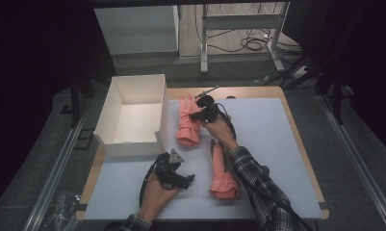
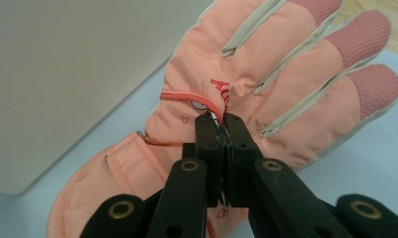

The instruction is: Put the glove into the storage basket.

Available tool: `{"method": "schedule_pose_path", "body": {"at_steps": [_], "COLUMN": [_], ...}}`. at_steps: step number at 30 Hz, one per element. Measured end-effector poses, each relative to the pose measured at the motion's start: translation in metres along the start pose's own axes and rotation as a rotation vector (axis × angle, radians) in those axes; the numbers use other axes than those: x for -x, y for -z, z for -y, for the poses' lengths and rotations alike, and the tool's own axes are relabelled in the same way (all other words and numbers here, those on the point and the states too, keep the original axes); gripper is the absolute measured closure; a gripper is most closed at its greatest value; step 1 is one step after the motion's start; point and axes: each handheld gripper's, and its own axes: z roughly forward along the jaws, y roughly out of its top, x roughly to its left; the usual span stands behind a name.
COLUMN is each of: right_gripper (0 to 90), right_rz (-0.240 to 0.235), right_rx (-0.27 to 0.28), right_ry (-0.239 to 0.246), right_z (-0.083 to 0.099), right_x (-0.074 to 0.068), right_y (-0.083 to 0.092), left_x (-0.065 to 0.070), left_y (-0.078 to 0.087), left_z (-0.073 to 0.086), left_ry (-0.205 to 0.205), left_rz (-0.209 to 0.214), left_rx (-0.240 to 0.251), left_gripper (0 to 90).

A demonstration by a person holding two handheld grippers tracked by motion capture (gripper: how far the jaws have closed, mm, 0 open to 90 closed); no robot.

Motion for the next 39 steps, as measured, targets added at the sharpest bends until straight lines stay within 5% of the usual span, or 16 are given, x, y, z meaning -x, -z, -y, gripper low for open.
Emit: {"method": "schedule_pose_path", "body": {"at_steps": [23,39], "right_gripper": [86.4,86.3], "right_rz": [-0.1,-0.145], "right_rx": [0.051,0.062], "right_ry": [0.016,0.028], "right_z": [-0.004,0.022], "right_x": [-0.016,-0.019], "right_y": [0.06,0.118], "left_x": [0.0,0.0], "left_y": [0.0,0.0], "left_z": [0.0,0.0], "left_ry": [-0.002,-0.004], "left_rz": [0.0,-0.002], "left_rx": [0.0,0.002], "left_gripper": [0.0,0.0]}}
